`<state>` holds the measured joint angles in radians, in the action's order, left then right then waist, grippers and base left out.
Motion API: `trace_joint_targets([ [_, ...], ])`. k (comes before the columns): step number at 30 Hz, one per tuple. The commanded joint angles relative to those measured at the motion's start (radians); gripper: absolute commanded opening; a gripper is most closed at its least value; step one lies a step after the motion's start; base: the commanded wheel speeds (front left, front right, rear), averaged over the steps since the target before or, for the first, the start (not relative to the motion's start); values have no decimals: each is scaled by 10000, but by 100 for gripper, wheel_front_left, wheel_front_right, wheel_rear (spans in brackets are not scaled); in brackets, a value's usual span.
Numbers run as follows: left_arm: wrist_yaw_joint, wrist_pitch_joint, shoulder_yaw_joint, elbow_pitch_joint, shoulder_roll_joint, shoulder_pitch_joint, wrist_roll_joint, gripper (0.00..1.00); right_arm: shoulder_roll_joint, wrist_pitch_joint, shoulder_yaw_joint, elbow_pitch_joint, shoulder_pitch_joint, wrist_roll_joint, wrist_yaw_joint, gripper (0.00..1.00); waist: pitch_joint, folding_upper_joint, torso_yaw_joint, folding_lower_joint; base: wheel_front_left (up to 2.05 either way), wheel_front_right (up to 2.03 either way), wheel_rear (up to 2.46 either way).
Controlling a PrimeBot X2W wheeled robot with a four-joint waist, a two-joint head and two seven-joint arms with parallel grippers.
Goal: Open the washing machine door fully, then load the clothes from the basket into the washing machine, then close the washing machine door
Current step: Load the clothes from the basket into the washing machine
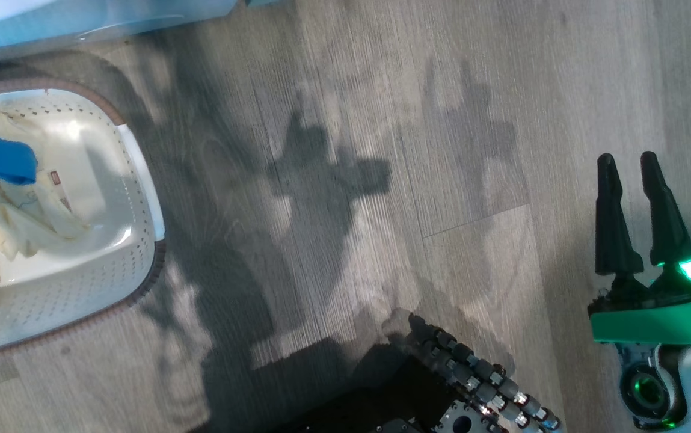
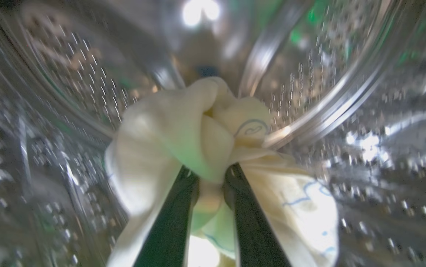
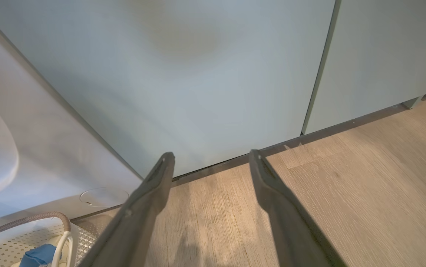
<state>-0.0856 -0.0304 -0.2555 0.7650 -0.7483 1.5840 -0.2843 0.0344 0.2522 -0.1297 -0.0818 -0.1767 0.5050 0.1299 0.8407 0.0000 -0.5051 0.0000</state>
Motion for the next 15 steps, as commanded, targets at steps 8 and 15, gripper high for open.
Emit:
trace_joint_targets([
  [8,-86,-1336,260,94,-129,-110,-671,0,158,95,-133,-124,-40,95,8,100,-118,0,117,0,0,0,0],
  [15,100,-1638,539,236,237,-657,-1308,100,158,95,27,-77,-64,-8,8,100,-436,0,327,0,0,0,0],
])
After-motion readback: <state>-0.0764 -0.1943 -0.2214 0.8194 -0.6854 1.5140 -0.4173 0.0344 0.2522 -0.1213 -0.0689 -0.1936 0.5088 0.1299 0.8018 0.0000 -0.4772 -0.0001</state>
